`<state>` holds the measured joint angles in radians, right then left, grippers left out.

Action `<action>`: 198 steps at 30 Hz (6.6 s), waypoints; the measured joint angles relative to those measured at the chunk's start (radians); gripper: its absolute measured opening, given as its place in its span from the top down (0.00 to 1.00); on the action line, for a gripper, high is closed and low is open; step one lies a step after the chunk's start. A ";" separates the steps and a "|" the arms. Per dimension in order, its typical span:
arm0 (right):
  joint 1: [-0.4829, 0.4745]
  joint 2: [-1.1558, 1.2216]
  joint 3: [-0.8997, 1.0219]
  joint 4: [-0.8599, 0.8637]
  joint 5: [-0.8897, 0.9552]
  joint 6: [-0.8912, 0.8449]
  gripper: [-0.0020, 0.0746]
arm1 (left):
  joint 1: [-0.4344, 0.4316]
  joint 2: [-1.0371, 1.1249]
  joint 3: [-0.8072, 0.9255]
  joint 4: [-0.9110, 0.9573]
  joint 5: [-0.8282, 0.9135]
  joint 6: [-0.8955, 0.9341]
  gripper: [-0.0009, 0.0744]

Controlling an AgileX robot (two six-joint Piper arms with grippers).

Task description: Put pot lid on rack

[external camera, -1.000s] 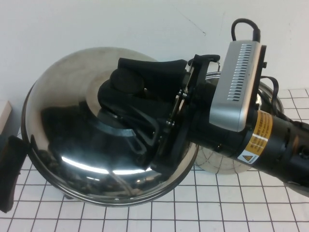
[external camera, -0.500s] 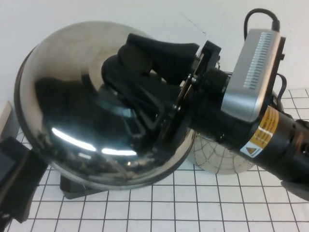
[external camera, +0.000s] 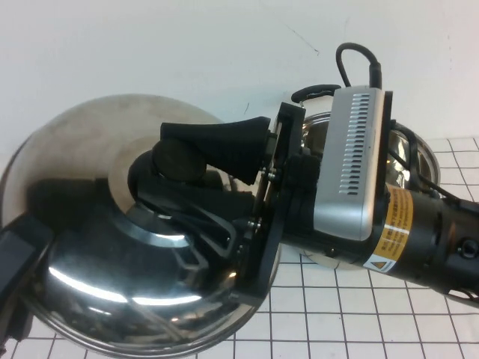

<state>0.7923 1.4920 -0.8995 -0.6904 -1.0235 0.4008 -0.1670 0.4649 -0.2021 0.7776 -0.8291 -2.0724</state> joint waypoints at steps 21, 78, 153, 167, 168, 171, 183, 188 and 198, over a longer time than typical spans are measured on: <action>-0.017 -0.032 0.000 0.088 -0.087 -0.038 0.09 | -0.002 0.013 -0.160 0.213 0.084 0.027 0.96; -0.048 -0.539 0.069 -1.089 0.333 1.062 0.97 | -0.088 0.896 -0.587 0.026 0.347 0.145 0.97; -0.048 -0.621 0.059 -1.076 0.891 0.600 0.97 | 0.141 0.451 -0.686 0.990 0.185 0.142 0.98; -0.050 -0.749 0.041 -0.041 2.134 -0.593 0.98 | 0.150 0.368 -0.522 0.938 0.601 0.382 0.99; -0.050 -0.784 0.041 0.016 2.134 -0.597 0.98 | 0.150 0.368 -0.501 0.948 0.508 0.342 0.99; -0.050 -0.929 0.050 0.205 2.094 -0.601 0.98 | 0.150 0.368 -0.467 0.975 0.226 0.269 0.99; -0.050 -1.177 0.423 0.592 1.678 -0.601 0.98 | 0.150 0.198 -0.463 0.990 -0.060 0.080 0.99; -0.050 -1.177 0.543 0.605 1.601 -0.605 0.98 | 0.150 0.098 -0.463 0.990 -0.060 0.071 0.99; -0.050 -1.177 0.556 0.606 1.573 -0.605 0.98 | 0.150 0.049 -0.463 0.990 -0.103 0.069 0.99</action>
<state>0.7420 0.3148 -0.3432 -0.0844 0.5493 -0.2038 -0.0174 0.5142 -0.6651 1.7672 -0.9321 -2.0039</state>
